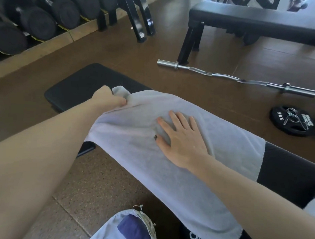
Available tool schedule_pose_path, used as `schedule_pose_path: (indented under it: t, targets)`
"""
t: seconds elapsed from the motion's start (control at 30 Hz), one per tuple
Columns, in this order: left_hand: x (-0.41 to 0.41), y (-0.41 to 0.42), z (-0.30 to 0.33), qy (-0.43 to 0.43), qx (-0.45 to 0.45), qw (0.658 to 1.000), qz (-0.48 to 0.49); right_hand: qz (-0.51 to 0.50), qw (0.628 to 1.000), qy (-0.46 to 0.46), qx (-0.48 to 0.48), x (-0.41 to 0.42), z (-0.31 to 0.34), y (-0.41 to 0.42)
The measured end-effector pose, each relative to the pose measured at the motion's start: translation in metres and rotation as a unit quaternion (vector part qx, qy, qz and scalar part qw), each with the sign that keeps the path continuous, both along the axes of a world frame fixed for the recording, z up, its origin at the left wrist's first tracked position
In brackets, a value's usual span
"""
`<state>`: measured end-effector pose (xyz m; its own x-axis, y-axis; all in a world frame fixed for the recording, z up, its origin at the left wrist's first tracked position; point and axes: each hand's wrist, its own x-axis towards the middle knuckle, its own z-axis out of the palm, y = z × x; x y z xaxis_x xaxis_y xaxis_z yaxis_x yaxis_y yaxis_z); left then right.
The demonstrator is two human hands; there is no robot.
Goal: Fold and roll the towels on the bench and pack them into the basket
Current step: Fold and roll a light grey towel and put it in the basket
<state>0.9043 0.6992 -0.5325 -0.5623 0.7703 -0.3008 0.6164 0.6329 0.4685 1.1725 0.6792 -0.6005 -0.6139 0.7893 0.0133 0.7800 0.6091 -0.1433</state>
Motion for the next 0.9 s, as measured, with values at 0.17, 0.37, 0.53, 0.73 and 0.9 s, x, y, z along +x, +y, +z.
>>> schedule_pose_path:
  t: [0.17,0.37,0.53,0.73,0.9]
  targets:
    - [-0.006,0.004,0.007,-0.082,0.009,0.997,0.013,-0.001,1.000,-0.001,0.002,-0.001,0.000,0.000]
    - [-0.023,0.026,0.002,-0.056,0.263,0.958,0.101,-0.004,1.000,-0.004,0.005,-0.001,0.000,-0.002]
    - [-0.026,0.029,-0.020,0.173,0.102,0.976,0.078,-0.007,1.000,0.003,0.004,-0.001,0.001,-0.001]
    - [0.009,0.001,-0.045,0.305,0.118,0.930,-0.168,-0.007,1.000,0.003,-0.002,-0.002,0.000,-0.001]
    - [0.019,-0.013,-0.062,0.211,0.011,0.947,-0.242,-0.011,1.000,0.001,-0.004,-0.001,0.001,-0.002]
